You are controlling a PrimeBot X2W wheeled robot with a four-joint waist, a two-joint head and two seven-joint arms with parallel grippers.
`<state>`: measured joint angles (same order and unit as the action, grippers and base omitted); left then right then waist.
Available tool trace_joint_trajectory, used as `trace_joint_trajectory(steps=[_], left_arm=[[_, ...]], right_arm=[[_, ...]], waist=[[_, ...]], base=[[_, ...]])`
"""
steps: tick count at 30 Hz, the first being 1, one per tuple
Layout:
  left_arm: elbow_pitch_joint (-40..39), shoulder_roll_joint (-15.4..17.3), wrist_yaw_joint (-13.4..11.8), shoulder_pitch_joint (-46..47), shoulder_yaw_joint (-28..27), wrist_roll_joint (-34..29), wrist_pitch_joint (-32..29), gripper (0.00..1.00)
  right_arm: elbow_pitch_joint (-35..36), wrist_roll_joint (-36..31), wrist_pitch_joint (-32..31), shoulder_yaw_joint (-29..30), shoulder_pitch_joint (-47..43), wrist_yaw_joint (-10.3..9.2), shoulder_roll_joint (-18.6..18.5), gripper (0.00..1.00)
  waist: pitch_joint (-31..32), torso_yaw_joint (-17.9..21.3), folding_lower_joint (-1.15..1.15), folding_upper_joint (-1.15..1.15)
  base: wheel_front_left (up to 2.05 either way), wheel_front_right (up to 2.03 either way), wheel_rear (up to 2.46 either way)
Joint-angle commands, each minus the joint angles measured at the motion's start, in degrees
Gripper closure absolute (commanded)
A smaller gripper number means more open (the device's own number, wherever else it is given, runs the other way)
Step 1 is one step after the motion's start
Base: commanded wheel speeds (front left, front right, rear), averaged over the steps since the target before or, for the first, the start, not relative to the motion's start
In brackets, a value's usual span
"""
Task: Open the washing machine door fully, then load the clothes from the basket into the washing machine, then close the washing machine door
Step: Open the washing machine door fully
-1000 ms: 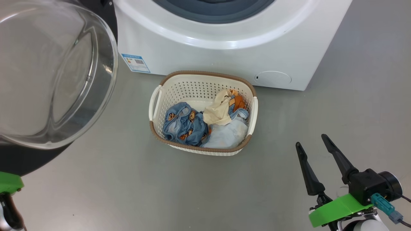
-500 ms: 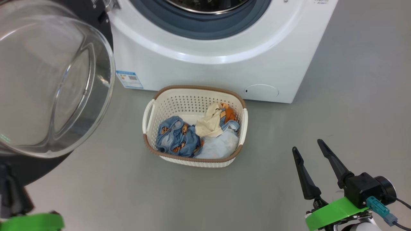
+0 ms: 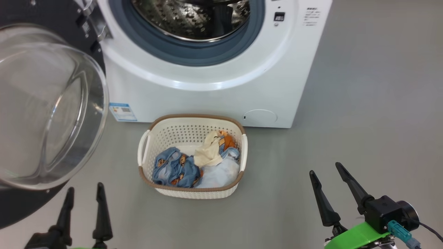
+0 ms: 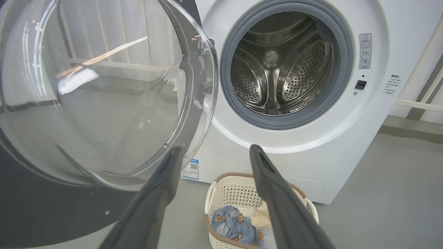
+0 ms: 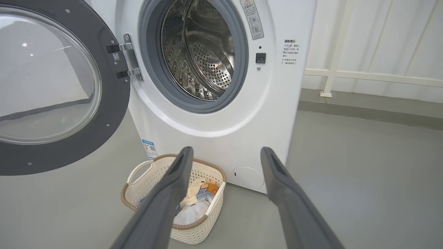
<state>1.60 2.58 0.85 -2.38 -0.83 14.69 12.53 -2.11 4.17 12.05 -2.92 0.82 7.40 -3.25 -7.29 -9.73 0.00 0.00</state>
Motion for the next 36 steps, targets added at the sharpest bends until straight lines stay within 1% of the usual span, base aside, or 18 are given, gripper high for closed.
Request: trace_joint_trajectory(steps=[1,9,13,16,18,23,25,36], left_arm=[[-1.55,0.59,0.29,0.19,-1.23,-0.28,-0.26,0.00],[-0.10,0.60,0.73,-0.86,2.46,-1.28,-2.33,0.00],[0.10,0.70,0.29,-1.32,3.28,-1.89,-3.25,0.00],[0.13,0.85,0.58,-1.78,3.99,-1.84,-4.18,0.00],[-0.15,1.11,0.17,-2.16,4.07,-2.04,-4.69,0.00],[-0.44,1.33,-0.55,-2.42,4.07,-2.16,-5.30,0.00],[-0.55,1.43,0.31,-2.41,4.55,-1.58,-5.51,0.00],[-0.39,1.82,-0.30,-2.07,4.73,-1.55,-4.95,0.00]], right_arm=[[1.23,0.63,0.55,-1.65,0.08,0.09,0.19,0.00],[0.75,0.78,0.32,-1.98,-1.43,0.09,0.30,0.00],[0.95,0.69,0.12,-2.02,-2.33,0.09,0.32,0.00],[1.20,0.55,-0.02,-2.02,-3.00,0.09,0.34,0.00],[1.55,0.45,-0.16,-1.89,-3.38,0.09,0.34,0.00],[1.62,0.70,-0.20,-1.69,-3.43,0.09,0.35,0.00],[1.57,0.91,-0.14,-1.63,-3.48,0.09,0.36,0.00],[1.29,1.31,0.10,-1.52,-3.51,0.09,0.36,0.00]], waist=[[1.84,2.07,0.00,0.00],[4.74,6.02,0.00,0.00],[5.65,7.92,0.00,0.00],[6.18,9.02,0.00,0.00],[6.33,9.78,0.00,0.00],[6.60,10.29,0.00,0.00],[6.66,10.26,0.00,0.00],[6.73,9.70,0.00,0.00]], base=[[0.00,0.00,0.00],[0.00,0.00,0.00],[0.00,0.00,0.00],[0.00,0.00,0.00],[0.00,0.00,0.00],[0.00,0.00,0.00],[0.00,0.00,0.00],[0.00,0.00,0.00]])
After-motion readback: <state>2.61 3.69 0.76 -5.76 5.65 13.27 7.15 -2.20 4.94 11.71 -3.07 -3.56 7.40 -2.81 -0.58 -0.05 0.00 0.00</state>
